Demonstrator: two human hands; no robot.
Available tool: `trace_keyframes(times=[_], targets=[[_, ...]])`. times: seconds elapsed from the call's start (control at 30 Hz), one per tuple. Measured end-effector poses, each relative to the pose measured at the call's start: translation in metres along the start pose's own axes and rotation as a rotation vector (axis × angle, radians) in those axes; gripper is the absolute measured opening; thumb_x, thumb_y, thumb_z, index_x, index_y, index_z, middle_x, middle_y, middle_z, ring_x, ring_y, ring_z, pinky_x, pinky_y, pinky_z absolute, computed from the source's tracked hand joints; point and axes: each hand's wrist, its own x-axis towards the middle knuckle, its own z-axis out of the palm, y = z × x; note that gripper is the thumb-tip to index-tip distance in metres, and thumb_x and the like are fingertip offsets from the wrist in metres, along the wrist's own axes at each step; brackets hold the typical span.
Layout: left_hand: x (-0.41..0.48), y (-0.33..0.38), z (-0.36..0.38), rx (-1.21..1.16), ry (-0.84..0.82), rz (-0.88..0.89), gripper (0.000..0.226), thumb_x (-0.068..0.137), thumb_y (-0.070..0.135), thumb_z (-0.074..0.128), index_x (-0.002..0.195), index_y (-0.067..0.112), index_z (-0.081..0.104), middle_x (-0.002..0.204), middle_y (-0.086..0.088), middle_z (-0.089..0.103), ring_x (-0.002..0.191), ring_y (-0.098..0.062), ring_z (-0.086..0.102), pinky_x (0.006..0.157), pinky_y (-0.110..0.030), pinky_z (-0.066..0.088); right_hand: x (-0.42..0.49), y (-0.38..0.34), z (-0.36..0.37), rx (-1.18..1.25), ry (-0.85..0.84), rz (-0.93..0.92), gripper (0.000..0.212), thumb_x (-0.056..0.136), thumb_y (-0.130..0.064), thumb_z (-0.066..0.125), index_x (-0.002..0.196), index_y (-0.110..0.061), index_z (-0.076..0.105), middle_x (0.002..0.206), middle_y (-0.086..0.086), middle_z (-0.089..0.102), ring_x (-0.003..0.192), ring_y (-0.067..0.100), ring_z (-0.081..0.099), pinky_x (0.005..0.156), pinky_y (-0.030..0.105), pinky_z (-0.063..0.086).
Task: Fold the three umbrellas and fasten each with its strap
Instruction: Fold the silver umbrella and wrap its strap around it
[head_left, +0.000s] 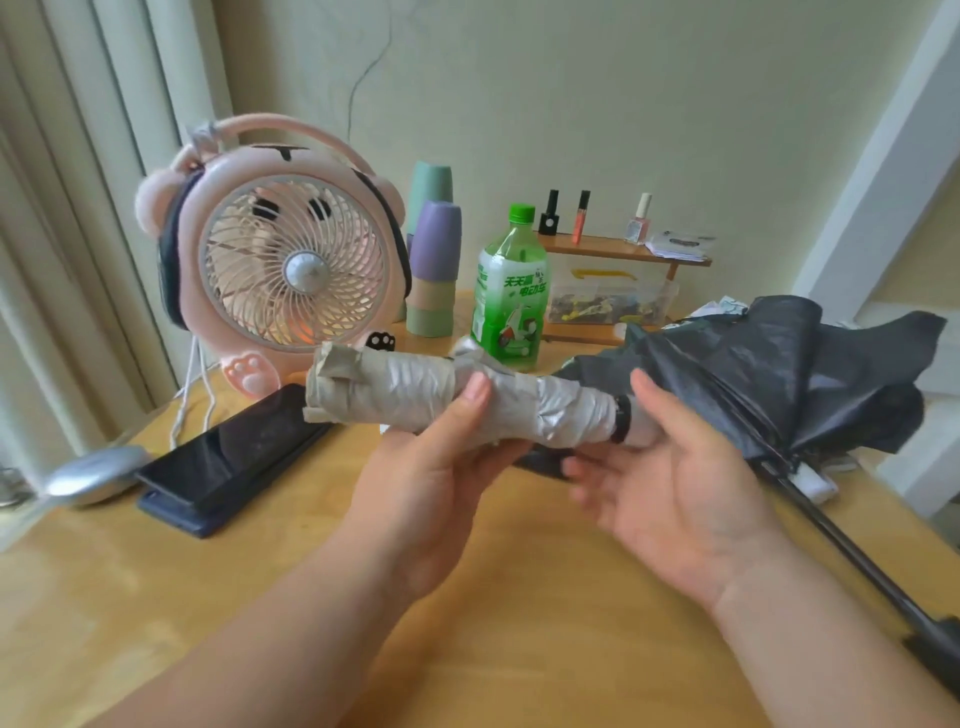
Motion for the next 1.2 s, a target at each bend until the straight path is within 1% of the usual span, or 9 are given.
trace_keyframes(times=[0.1, 0.17, 0.23, 0.37, 0.63, 0.8, 0.9, 1.0, 1.2], targets=[[0.0, 0.004, -0.002, 0.076, 0.129, 0.011, 0.033, 0.086, 0.03, 0.07, 0.112, 0.011, 0.071, 0.108, -0.012, 0.076, 0.105, -0.027, 0.072, 0.09, -0.042, 0.057, -0.005, -0.008, -0.017, -0.935, 0.028, -0.455, 0.079, 0.063, -0.053, 0.086, 0.132, -0.041, 0.049, 0.114, -0.012, 0.067, 0.094, 0.007, 0.066, 0.075, 0.026, 0.054], [-0.002, 0.003, -0.001, 0.111, 0.157, 0.02, 0.03, 0.083, 0.027, 0.075, 0.107, 0.009, 0.07, 0.097, -0.01, 0.075, 0.094, -0.026, 0.073, 0.082, -0.039, 0.059, -0.008, 0.008, -0.012, -1.413, -0.077, -0.452, 0.064, 0.073, -0.052, 0.08, 0.128, -0.051, 0.046, 0.115, -0.024, 0.063, 0.103, -0.001, 0.062, 0.089, 0.027, 0.052], [-0.001, 0.001, 0.003, 0.079, 0.161, 0.014, 0.031, 0.08, 0.02, 0.083, 0.104, 0.007, 0.068, 0.09, -0.011, 0.072, 0.086, -0.024, 0.071, 0.078, -0.038, 0.058, -0.012, 0.026, 0.007, -1.553, -0.07, -0.412, 0.036, 0.081, -0.044, 0.073, 0.107, -0.044, 0.048, 0.097, -0.021, 0.065, 0.088, 0.002, 0.063, 0.078, 0.029, 0.054], [0.003, 0.003, 0.001, -0.102, 0.121, -0.071, 0.029, 0.074, 0.016, 0.081, 0.092, 0.011, 0.058, 0.074, -0.006, 0.059, 0.065, -0.021, 0.064, 0.07, -0.036, 0.058, -0.017, 0.046, 0.028, -1.193, -0.215, -0.199, 0.01, 0.085, -0.017, 0.065, 0.086, -0.019, 0.055, 0.062, -0.005, 0.061, 0.049, 0.012, 0.052, 0.05, 0.033, 0.045], [0.006, 0.013, -0.01, -0.443, -0.157, -0.173, 0.031, 0.069, 0.015, 0.087, 0.089, 0.013, 0.063, 0.066, -0.001, 0.055, 0.055, -0.015, 0.059, 0.064, -0.033, 0.059, -0.028, 0.033, 0.031, -0.441, -0.621, 0.401, 0.019, 0.078, -0.007, 0.063, 0.068, -0.014, 0.049, 0.054, 0.008, 0.041, 0.038, 0.014, 0.038, 0.037, 0.019, 0.016], [0.011, 0.013, -0.005, -0.313, -0.08, -0.167, 0.022, 0.074, 0.019, 0.08, 0.075, 0.015, 0.058, 0.062, 0.001, 0.047, 0.051, -0.012, 0.051, 0.06, -0.029, 0.055, -0.024, 0.036, 0.027, -0.461, -0.571, 0.318, 0.03, 0.077, -0.021, 0.077, 0.085, -0.006, 0.052, 0.062, 0.01, 0.052, 0.045, 0.017, 0.049, 0.035, 0.02, 0.031], [0.014, 0.006, -0.006, -0.14, 0.098, -0.113, 0.032, 0.077, 0.019, 0.083, 0.084, 0.011, 0.053, 0.065, -0.007, 0.05, 0.057, -0.019, 0.055, 0.063, -0.034, 0.056, -0.021, 0.042, 0.028, -0.667, -0.312, 0.023, 0.042, 0.075, -0.036, 0.085, 0.107, -0.025, 0.06, 0.068, 0.0, 0.064, 0.056, 0.018, 0.057, 0.051, 0.03, 0.046], [0.013, 0.005, -0.004, -0.098, 0.152, -0.133, 0.031, 0.078, 0.024, 0.081, 0.091, 0.009, 0.057, 0.074, -0.01, 0.058, 0.068, -0.024, 0.062, 0.071, -0.039, 0.055, -0.017, 0.046, 0.027, -0.958, -0.143, -0.279, 0.02, 0.089, -0.047, 0.074, 0.09, -0.037, 0.058, 0.058, -0.015, 0.061, 0.051, 0.003, 0.055, 0.055, 0.021, 0.044], [0.023, 0.028, -0.017, -0.312, 0.128, -0.071, 0.018, 0.091, 0.025, 0.065, 0.079, 0.014, 0.056, 0.07, -0.002, 0.053, 0.062, -0.019, 0.057, 0.073, -0.034, 0.049, -0.018, 0.018, 0.012, -0.555, -0.367, 0.262, 0.035, 0.09, -0.044, 0.075, 0.091, -0.013, 0.061, 0.065, 0.015, 0.052, 0.043, 0.021, 0.046, 0.04, 0.026, 0.042]])
